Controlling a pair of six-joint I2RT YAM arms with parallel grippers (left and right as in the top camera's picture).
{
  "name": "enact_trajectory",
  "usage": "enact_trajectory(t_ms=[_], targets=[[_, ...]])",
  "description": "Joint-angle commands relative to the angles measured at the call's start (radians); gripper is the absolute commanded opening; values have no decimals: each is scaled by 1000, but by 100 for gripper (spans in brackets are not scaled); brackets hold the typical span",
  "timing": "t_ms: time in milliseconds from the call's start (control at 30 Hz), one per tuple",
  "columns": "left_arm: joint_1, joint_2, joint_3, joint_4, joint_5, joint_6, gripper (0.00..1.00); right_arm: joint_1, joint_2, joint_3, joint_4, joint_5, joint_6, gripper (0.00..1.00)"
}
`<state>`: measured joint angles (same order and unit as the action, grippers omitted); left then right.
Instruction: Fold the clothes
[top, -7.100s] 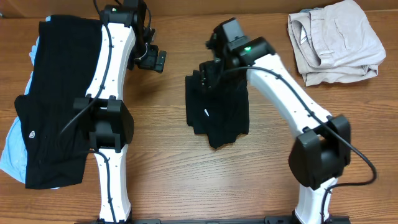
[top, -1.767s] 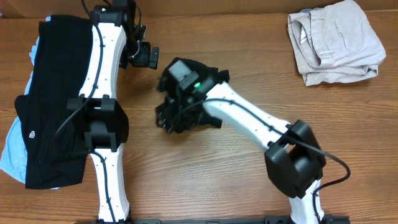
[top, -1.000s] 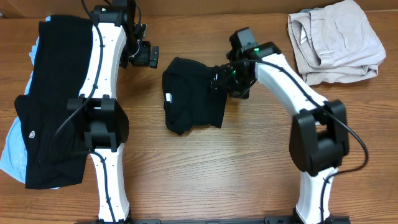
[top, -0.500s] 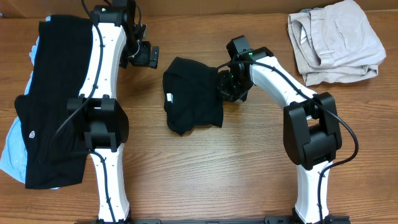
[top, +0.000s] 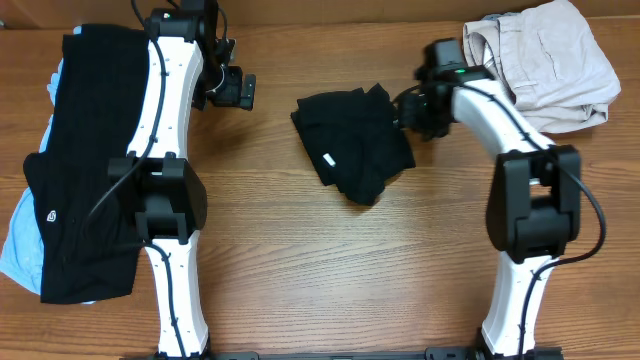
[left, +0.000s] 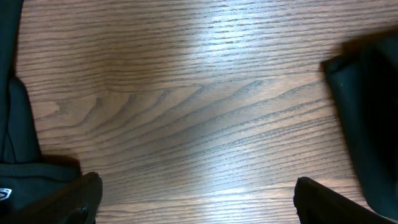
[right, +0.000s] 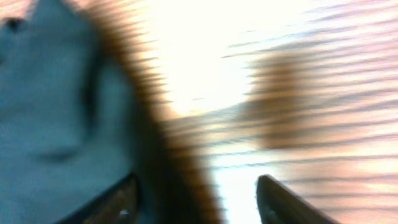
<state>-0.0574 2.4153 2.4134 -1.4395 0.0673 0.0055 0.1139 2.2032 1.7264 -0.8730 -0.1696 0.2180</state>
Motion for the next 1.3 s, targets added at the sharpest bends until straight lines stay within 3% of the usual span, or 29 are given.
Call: enact_trajectory(t_ms=[0,133,300,500,633,867,1267], targets=[[-1,-1,-4,1,3,-2,100,-25,0,103,-39,26,-71,69],[-1,-1,-4,14,2,-2,100,-9,-35,259,-166,-21,-125,71],[0,-1,-4,35,2,-2,100,139,-55,382,-303,-10,-198,74],[2,1,-4,58,-12,-2,100,334,-45,316,-267,130,-200,80],[12,1,-4,60,-46,-3,100,437,-43,229,-180,219,-192,100],[56,1,-4,66,-41,-22,100,509,-26,109,-47,327,-193,100],[79,1,-4,67,-40,-29,100,507,110,97,-71,333,-248,100]])
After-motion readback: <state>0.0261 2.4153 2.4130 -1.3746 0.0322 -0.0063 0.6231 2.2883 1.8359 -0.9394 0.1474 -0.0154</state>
